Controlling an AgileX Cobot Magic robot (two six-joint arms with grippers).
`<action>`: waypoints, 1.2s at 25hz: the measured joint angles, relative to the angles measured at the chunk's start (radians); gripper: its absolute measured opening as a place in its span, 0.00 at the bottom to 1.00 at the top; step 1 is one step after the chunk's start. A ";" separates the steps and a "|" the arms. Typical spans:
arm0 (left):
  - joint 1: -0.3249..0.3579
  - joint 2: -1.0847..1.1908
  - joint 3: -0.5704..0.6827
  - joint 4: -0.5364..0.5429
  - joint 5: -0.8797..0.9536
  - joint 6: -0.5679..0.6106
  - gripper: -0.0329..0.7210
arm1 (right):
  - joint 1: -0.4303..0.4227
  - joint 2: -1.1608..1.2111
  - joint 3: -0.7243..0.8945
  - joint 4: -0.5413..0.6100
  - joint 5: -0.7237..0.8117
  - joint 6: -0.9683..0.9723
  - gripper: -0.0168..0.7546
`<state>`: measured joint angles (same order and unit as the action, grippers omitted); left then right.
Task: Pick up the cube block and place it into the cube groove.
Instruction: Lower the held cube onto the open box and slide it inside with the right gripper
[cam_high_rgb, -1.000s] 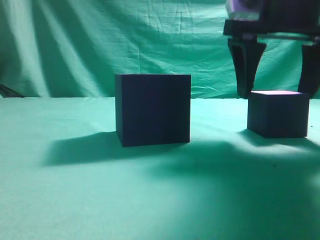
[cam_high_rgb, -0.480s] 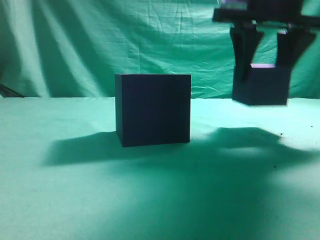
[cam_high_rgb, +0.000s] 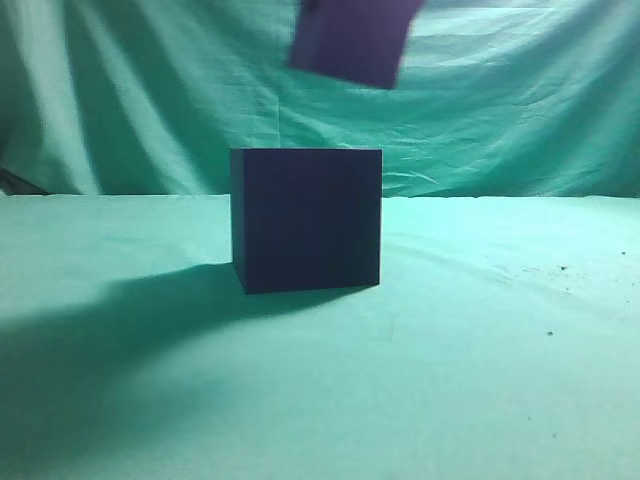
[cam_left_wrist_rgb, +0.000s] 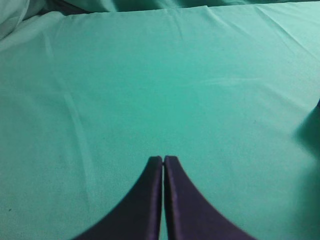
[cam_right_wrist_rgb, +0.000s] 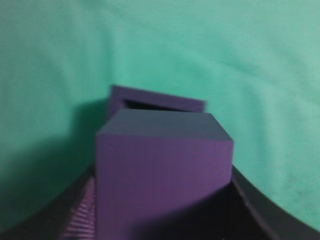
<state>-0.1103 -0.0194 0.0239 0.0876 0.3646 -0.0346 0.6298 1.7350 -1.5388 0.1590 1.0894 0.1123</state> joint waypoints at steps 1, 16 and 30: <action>0.000 0.000 0.000 0.000 0.000 0.000 0.04 | 0.032 0.013 -0.005 0.000 0.000 0.005 0.58; 0.000 0.000 0.000 0.000 0.000 0.000 0.04 | 0.114 0.170 -0.122 -0.138 0.086 0.187 0.58; 0.000 0.000 0.000 0.000 0.000 0.000 0.04 | 0.114 0.170 -0.122 -0.140 0.134 0.209 0.58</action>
<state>-0.1103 -0.0194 0.0239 0.0876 0.3646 -0.0346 0.7440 1.9047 -1.6612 0.0189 1.2238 0.3214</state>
